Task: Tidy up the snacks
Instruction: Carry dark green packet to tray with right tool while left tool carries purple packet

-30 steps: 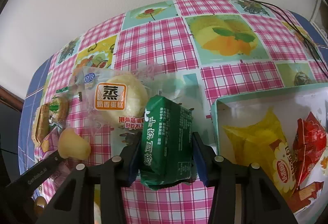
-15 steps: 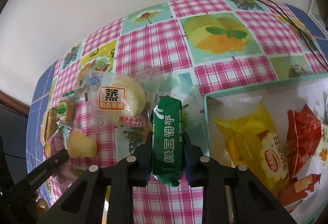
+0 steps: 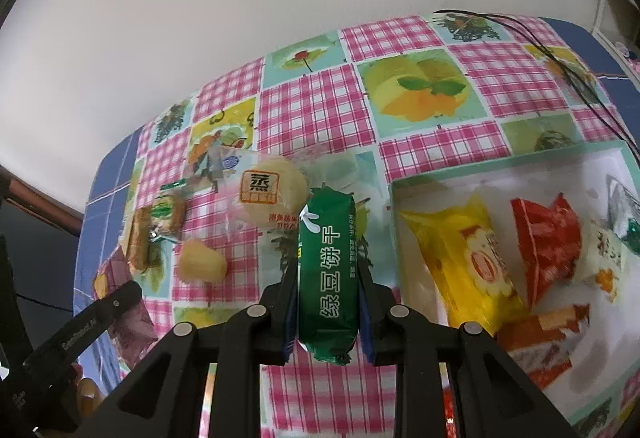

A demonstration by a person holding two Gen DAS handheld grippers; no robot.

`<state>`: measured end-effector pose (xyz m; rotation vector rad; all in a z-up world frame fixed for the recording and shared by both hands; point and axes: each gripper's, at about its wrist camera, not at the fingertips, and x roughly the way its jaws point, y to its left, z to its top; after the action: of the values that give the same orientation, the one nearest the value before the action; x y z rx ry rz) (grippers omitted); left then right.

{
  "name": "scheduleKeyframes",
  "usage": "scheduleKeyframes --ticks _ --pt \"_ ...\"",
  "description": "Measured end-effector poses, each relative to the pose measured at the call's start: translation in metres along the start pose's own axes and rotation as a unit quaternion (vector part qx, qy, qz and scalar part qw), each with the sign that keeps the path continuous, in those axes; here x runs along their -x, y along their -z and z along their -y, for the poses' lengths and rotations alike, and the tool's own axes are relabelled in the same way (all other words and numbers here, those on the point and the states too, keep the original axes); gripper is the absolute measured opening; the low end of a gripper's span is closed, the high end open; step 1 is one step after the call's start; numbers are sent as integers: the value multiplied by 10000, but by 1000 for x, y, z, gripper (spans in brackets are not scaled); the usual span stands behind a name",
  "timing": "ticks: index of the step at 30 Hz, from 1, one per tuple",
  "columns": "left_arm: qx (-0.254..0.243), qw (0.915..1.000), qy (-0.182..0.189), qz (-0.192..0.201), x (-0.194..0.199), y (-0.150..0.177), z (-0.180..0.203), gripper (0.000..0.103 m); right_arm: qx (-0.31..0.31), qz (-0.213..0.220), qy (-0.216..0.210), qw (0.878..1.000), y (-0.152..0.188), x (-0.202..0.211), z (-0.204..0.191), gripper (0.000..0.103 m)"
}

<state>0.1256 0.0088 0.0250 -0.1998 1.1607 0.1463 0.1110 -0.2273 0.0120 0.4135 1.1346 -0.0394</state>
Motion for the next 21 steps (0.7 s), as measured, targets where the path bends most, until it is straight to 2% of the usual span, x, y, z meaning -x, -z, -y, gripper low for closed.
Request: scheduleKeyframes --ticks 5,11,21 --pt "-45 9999 135 30 13 12 -1 39 16 -15 55 10000 14 13 2 26" --pt "-44 9988 475 50 29 26 7 39 -39 -140 -121 9998 35 27 9 26" --pt "-307 9979 566 42 43 51 34 39 -10 -226 -158 9996 65 47 18 26"
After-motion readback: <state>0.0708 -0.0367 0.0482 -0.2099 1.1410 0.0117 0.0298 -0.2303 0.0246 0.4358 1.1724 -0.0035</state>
